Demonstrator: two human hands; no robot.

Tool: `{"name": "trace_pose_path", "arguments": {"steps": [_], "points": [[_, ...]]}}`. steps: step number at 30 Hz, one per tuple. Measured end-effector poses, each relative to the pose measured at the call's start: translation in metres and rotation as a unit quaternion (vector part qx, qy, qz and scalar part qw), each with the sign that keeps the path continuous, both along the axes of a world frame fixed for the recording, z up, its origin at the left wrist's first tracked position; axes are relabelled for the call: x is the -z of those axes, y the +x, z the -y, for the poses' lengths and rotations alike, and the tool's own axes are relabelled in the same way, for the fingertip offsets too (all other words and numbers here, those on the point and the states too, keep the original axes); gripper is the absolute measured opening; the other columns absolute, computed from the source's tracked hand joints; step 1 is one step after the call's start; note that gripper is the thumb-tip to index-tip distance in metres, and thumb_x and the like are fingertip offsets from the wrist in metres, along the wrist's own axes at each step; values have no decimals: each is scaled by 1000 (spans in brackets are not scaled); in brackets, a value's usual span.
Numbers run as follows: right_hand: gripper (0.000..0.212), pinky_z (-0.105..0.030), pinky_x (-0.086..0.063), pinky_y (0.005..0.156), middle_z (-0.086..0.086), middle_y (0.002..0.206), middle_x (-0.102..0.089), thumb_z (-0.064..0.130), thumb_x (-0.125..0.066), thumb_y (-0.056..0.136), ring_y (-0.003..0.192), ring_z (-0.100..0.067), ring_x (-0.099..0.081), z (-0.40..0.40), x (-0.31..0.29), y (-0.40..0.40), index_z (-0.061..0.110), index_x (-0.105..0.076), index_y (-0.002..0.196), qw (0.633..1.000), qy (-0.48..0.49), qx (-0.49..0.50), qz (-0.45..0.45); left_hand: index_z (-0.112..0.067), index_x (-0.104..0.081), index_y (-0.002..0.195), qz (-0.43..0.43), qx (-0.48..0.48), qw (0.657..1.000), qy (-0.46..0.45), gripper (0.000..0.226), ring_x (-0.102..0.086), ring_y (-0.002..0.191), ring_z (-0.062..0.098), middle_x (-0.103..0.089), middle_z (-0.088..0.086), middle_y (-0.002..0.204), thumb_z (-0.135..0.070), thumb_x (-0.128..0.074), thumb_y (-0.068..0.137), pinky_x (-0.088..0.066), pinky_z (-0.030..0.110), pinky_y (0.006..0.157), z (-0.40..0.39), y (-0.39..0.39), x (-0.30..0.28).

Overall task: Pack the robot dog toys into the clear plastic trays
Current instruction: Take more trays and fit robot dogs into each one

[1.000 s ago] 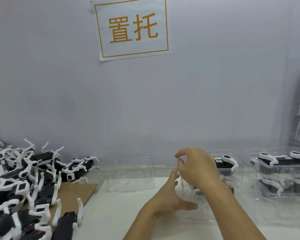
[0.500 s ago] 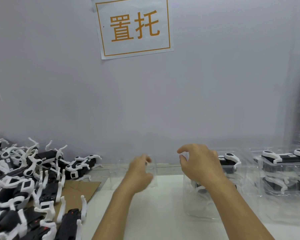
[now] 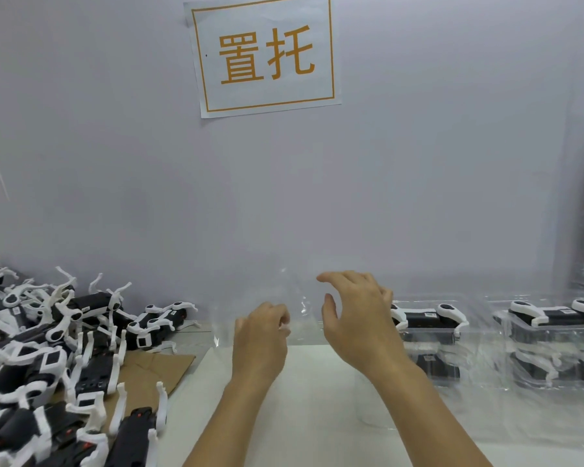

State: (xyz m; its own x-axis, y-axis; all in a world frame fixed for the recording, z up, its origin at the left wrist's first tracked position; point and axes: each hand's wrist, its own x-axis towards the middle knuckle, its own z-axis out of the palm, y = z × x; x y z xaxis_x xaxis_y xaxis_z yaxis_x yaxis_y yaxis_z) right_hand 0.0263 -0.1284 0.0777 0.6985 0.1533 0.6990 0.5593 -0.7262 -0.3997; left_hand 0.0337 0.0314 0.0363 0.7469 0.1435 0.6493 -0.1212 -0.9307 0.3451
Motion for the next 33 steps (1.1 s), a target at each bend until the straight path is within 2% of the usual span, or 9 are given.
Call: {"name": "trace_pose_path", "arguments": {"steps": [6,9,12,15,18,21,25,28,33], "points": [[55,-27,-37,105,3,134,-50,29,-56,98,128,-16,-46,-12,1,0,16,-37,148,986,137,-83,-41,-12,-60,72,166,85,967,176,27,-48,58,21,-55,-1,63,7,-79,70,-47,33,52,12,-28,-14],[56,-36,-51,96,10,119,-57,27,-62,95,110,-10,-57,-13,-5,-2,15,-41,145,977,186,-89,-60,-11,-62,74,221,81,955,181,28,-53,66,23,-60,-1,72,10,-78,68,-47,33,58,3,-38,-10],[21,-19,-54,74,21,78,-61,18,-62,94,76,6,-61,-12,-5,-1,16,-63,115,980,186,-58,-41,-13,-69,80,234,88,948,195,26,-57,74,21,-66,-3,81,3,-85,67,-47,30,65,-2,-42,-11],[30,-2,-41,61,23,72,-56,15,-59,93,69,12,-57,-9,-5,-3,14,-65,123,978,203,-19,-49,-14,-71,93,269,107,941,173,24,-56,91,20,-67,-3,93,-28,-83,78,-47,33,79,-9,-45,-19],[34,-11,-42,64,13,71,-61,13,-57,94,72,-5,-60,-4,-7,-2,12,-63,127,972,222,11,-75,-15,-59,110,322,112,937,76,29,-51,111,22,-60,4,113,-38,-57,92,-35,31,97,-12,-53,-32],[37,-37,-55,85,0,79,-72,15,-58,94,84,-18,-69,-1,-10,-2,11,-58,131,950,284,-6,-126,-24,-45,118,332,106,918,-191,31,-45,119,9,-49,-1,124,-42,-46,94,-33,21,102,-12,-61,-51],[24,-42,-60,80,-8,84,-74,9,-57,92,69,-17,-75,-6,-16,-5,11,-60,116,889,390,-78,-228,-21,-61,107,167,231,776,-563,42,-64,93,14,-66,3,105,-58,-55,89,-50,24,76,-16,-65,-73],[22,-37,-62,70,-12,73,-75,6,-50,90,63,-18,-74,-15,-16,-7,-2,-61,106,870,384,-112,-290,-21,-77,77,109,314,755,-565,36,-67,76,17,-70,3,79,-51,-58,82,-53,26,65,-16,-67,-73],[15,-34,-60,57,-25,80,-73,2,-51,88,60,-24,-73,-29,-10,-16,-8,-58,97,848,381,-119,-349,-17,-74,69,128,309,772,-540,26,-69,65,22,-68,6,68,-35,-63,84,-56,26,64,-13,-65,-70]]}}
